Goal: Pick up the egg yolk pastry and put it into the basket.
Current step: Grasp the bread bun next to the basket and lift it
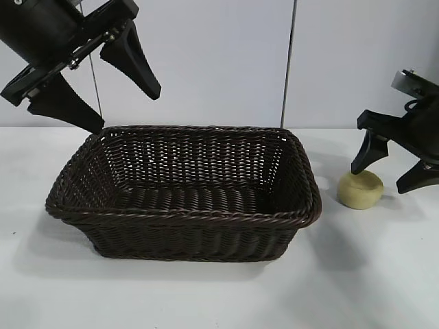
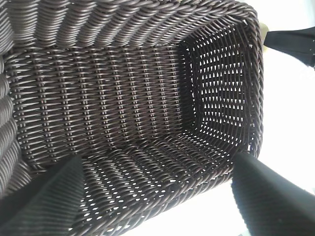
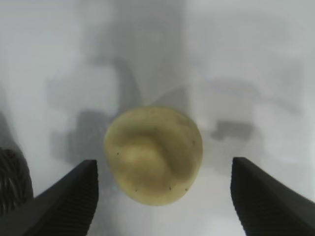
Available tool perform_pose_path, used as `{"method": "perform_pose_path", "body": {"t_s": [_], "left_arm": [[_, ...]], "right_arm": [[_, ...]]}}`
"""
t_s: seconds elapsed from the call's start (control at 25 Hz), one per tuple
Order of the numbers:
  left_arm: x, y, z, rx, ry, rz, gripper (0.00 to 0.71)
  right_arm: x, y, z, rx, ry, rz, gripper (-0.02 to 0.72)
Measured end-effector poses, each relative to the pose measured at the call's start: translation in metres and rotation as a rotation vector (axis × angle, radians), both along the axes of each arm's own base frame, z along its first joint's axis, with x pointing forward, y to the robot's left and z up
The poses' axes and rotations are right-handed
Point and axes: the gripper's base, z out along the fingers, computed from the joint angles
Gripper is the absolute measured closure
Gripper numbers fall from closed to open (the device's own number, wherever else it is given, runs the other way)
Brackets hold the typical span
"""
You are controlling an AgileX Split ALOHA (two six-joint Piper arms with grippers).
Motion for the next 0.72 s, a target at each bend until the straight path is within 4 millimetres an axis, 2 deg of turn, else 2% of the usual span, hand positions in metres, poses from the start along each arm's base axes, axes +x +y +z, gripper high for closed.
{"method": "perform_pose_path", "body": {"t_s": [0.32, 0.6, 0.72], "left_arm": [[0.000, 0.000, 0.000, 0.000, 0.000, 0.000, 0.114], [0.000, 0.000, 0.000, 0.000, -0.001, 0.001, 0.114], [0.000, 0.000, 0.000, 0.000, -0.001, 0.001, 0.114]], "right_arm": [[0.002, 0.002, 0.001, -0.051, -0.065, 0.119, 0.163], [0.005, 0.025, 0.001, -0.112, -0.111, 0.224, 0.163], [0.006, 0.025, 0.001, -0.137, -0.115, 0.207, 0.163]]}}
